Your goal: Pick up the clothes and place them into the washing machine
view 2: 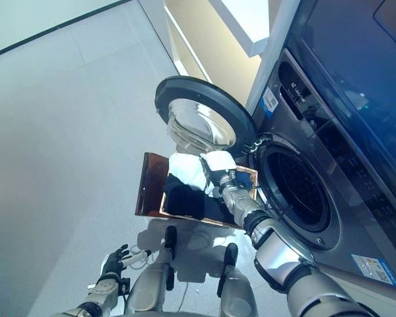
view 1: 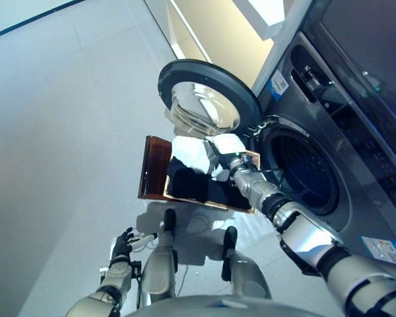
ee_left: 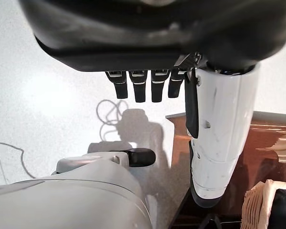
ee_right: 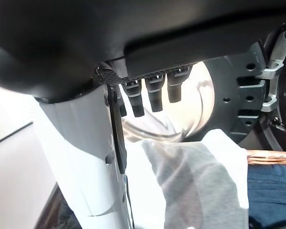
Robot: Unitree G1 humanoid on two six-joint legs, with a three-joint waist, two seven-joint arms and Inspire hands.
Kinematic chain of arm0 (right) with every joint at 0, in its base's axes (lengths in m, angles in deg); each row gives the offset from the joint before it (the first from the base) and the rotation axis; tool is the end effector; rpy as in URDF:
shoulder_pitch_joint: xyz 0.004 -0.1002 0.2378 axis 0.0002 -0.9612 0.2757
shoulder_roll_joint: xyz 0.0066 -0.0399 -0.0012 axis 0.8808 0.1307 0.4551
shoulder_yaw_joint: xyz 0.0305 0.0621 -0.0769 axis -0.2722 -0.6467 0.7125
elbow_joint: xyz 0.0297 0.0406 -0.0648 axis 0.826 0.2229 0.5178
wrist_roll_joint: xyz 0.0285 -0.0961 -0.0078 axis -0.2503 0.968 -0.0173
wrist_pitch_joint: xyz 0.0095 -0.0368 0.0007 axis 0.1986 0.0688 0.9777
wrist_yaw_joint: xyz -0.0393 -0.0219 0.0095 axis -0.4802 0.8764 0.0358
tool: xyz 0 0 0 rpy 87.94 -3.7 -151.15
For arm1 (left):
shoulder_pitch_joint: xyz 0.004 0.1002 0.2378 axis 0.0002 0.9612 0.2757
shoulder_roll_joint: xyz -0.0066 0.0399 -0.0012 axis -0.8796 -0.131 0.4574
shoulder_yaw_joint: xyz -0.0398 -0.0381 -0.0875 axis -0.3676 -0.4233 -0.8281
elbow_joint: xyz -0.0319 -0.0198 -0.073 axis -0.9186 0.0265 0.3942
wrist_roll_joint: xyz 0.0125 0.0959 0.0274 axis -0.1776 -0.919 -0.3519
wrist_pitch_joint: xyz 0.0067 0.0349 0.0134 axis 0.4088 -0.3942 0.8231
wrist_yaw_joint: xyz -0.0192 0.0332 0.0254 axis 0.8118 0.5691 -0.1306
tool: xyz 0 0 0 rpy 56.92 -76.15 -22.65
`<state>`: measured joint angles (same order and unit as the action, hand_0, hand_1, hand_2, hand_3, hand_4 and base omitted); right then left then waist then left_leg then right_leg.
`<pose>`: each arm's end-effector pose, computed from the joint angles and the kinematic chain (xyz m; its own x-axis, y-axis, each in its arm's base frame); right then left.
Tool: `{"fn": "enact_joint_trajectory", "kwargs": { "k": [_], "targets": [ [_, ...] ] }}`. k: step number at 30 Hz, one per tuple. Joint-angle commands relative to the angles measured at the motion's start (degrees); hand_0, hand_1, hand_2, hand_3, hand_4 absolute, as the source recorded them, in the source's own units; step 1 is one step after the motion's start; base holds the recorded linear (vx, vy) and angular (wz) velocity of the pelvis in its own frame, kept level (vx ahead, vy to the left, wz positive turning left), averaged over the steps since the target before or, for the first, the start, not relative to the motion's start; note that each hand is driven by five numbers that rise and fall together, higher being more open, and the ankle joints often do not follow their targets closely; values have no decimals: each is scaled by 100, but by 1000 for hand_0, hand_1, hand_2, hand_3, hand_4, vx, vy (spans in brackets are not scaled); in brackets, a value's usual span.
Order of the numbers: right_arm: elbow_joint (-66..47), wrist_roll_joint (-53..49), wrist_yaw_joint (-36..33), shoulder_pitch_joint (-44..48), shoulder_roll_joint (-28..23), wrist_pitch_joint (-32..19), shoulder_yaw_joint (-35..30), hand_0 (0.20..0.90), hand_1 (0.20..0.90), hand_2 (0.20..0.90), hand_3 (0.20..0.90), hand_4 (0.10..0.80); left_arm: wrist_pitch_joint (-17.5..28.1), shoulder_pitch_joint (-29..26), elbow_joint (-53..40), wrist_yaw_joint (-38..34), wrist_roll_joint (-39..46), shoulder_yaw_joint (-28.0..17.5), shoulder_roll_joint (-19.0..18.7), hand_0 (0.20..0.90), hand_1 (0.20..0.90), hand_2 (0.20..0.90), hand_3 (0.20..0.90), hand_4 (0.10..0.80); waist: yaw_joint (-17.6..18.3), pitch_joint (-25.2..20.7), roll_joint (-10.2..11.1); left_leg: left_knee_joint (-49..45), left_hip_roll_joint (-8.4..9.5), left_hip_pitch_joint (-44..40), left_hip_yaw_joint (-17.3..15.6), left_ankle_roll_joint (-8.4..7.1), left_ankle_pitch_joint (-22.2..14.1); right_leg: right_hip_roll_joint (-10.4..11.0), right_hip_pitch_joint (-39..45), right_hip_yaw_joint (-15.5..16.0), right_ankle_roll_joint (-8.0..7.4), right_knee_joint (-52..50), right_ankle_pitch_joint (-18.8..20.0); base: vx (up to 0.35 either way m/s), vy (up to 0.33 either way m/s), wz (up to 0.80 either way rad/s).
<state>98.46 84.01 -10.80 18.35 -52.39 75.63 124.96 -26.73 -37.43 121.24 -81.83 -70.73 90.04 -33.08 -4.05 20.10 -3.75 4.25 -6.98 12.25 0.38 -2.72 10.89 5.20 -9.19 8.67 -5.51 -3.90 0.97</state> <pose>0.3148 -0.1281 0.0359 0.9691 0.2093 -0.1307 -0.1470 0.0639 -0.9871 0.1292 0.1952 -0.1046 0.5734 0.3345 -0.7479 -0.2021 0.9424 0.2666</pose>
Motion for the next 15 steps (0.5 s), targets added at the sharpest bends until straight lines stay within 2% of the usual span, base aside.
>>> {"fn": "enact_joint_trajectory", "kwargs": {
  "k": [1, 15],
  "targets": [
    [-125, -180, -428, 985, 173, -27, -160, 900, 900, 900, 900, 800, 188, -138, -52, -223, 174, 178, -210, 900, 900, 900, 900, 800, -97, -69, 454, -98, -81, -111, 59, -466, -416, 707, -354, -239, -453, -32, 306, 0, 0, 0],
    [272, -451, -493, 1319, -412, 41, -336, 900, 900, 900, 900, 800, 589, 3, -1236, -119, 1077, 201, -278, 900, 900, 900, 900, 800, -254, 381, 223, -1, 30, 338, 308, -477, -192, 788, -697, -23, -488, -138, 365, -13, 1, 10]
  ]
}}
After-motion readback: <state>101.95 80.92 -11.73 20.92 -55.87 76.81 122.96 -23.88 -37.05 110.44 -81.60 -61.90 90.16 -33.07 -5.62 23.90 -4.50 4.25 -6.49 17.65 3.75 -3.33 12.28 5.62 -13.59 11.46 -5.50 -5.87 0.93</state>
